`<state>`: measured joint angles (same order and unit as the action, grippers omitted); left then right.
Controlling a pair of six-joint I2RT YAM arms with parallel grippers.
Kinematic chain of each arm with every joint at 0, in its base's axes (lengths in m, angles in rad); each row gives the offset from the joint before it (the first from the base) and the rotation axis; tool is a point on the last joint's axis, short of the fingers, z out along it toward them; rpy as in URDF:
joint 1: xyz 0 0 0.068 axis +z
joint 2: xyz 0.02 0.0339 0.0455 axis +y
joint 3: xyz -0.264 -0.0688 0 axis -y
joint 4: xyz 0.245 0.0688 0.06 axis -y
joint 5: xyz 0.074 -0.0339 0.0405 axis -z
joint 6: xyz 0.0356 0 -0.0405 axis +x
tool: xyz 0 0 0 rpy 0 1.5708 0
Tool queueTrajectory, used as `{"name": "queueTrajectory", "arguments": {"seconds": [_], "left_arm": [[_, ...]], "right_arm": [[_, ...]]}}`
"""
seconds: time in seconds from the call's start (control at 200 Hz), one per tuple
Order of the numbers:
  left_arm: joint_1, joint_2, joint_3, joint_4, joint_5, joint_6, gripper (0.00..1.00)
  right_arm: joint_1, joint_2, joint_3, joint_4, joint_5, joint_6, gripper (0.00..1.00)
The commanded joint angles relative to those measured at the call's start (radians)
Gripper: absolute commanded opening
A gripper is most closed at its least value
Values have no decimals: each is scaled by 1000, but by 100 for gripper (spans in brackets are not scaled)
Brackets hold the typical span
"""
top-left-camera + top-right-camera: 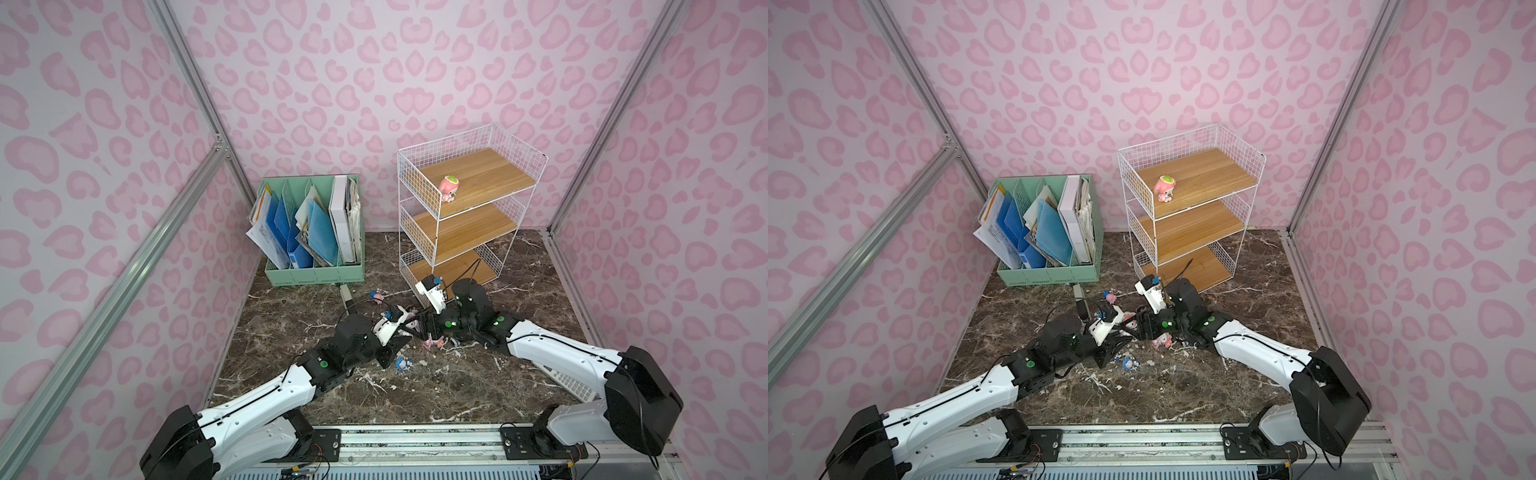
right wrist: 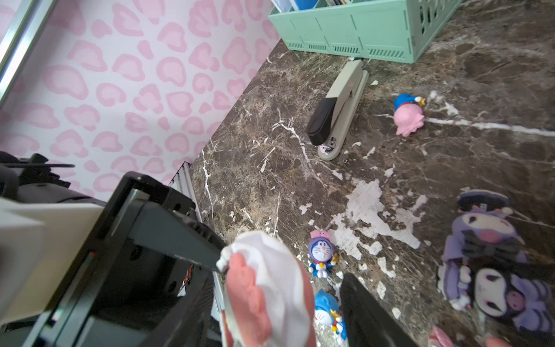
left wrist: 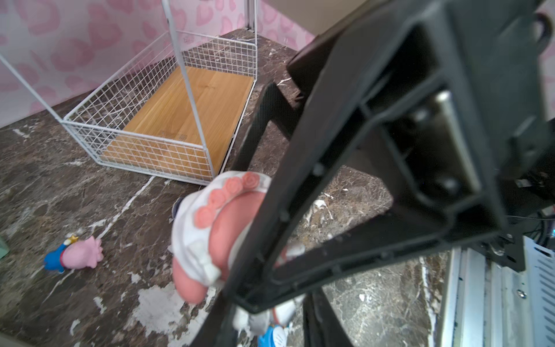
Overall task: Organize plastic toys on shelves
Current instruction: Pick up the plastic toy at the center of the board, then place the plastic toy on the shelf.
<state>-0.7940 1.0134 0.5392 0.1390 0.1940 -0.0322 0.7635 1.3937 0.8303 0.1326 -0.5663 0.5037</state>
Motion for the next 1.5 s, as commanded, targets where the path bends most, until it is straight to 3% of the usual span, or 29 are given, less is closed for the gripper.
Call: {"name": "queueTrajectory", "arguments": {"seconds": [0.0, 0.245, 0.395, 0.49, 0.6, 0.8, 1.015, 1.495], "left_arm": [[0, -6, 8, 52, 63, -21, 16], [-1, -7, 16, 68, 97, -41, 17], [0, -12, 31, 74, 115, -56, 26], [0, -17, 49, 62, 125, -66, 50], [1, -33, 72, 50, 110, -91, 64], [4, -66, 192, -54, -38, -125, 98], [63, 15, 440, -266, -53, -136, 98], [161, 162, 732, -375, 34, -115, 98]], "right_arm": [[-6, -15, -13, 82, -58, -14, 60], [-20, -81, -39, 106, -79, -42, 38], [-32, -125, -48, 89, -84, -74, 21], [-45, -164, -42, 53, -77, -115, 19], [-75, -236, -19, -24, -45, -187, 18], [-185, -380, 105, -257, 113, -350, 17], [-311, -471, 240, -238, 157, -449, 18], [-525, -111, 743, -274, 81, -590, 17]]}}
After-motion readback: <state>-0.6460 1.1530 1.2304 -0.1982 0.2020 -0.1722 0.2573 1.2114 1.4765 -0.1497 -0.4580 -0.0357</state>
